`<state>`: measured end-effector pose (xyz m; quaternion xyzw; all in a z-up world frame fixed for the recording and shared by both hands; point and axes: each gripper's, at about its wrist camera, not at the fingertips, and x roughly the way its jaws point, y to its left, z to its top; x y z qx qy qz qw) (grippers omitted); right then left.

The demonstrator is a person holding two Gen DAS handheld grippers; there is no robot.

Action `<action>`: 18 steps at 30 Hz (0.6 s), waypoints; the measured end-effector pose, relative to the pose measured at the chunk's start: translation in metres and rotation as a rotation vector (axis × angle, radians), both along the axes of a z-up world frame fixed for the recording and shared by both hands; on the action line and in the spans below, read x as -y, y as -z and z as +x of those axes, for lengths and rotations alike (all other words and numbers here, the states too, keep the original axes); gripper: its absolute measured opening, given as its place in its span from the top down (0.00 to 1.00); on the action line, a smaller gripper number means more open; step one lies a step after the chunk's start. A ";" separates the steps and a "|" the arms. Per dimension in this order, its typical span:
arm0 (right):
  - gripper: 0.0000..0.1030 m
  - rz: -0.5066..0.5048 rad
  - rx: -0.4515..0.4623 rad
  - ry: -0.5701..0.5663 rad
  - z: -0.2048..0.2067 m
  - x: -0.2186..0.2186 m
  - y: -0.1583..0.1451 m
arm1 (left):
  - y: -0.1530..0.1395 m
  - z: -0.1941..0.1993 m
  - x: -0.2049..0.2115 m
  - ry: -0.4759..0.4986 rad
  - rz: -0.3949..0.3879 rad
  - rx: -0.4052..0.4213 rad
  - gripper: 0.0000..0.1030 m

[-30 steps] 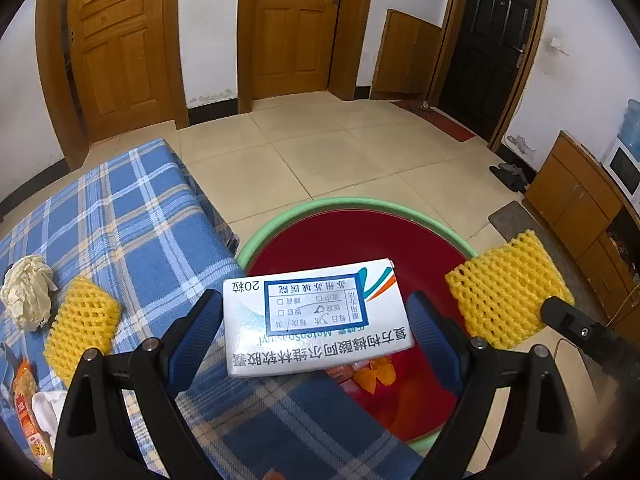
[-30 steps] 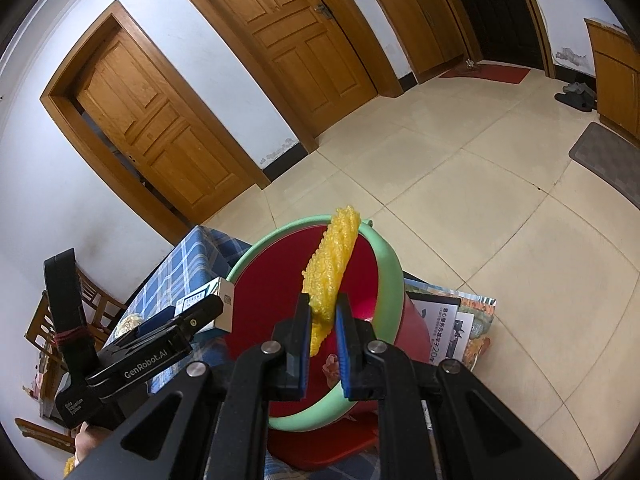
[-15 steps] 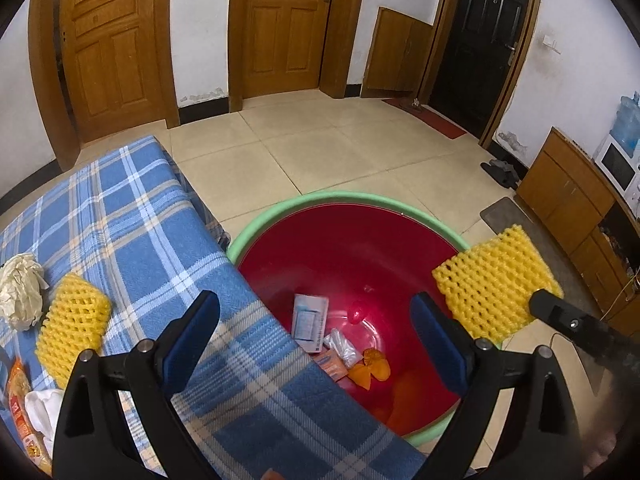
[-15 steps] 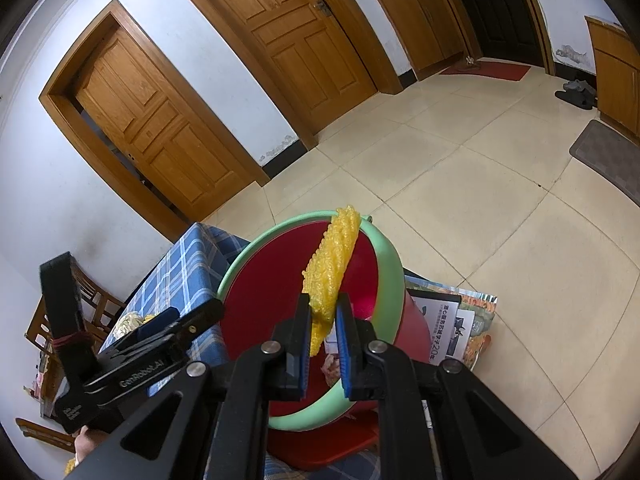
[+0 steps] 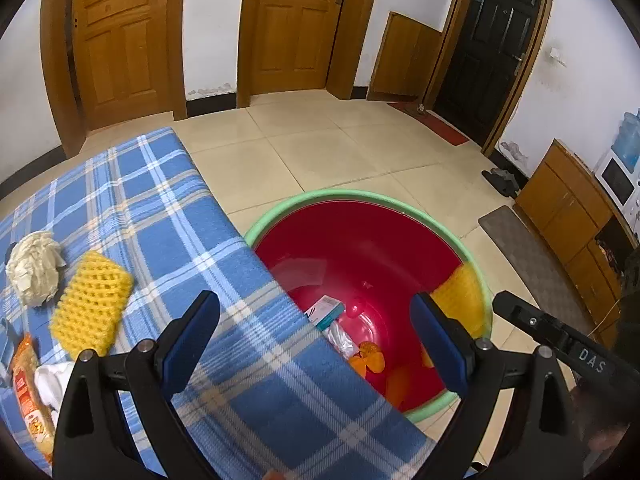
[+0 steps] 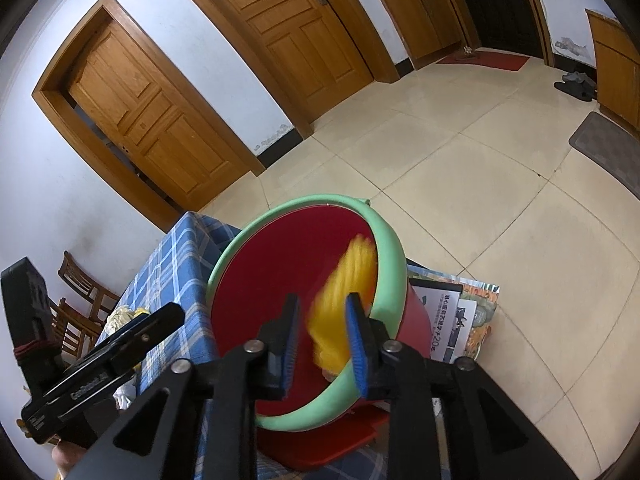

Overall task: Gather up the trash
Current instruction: 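Open the left tool to drop the box while the right tool drops the yellow net into the basin, then move both tools back over the table items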

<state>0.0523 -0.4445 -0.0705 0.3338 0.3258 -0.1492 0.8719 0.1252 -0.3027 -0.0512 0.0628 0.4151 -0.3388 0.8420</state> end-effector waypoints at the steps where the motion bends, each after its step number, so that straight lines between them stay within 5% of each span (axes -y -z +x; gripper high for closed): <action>1: 0.70 0.002 0.003 0.001 0.000 0.000 -0.001 | -0.002 -0.001 -0.002 -0.002 -0.002 -0.001 0.08; 18: 0.56 -0.021 0.058 -0.038 -0.006 -0.025 -0.025 | -0.030 -0.014 -0.071 -0.132 -0.023 0.010 0.14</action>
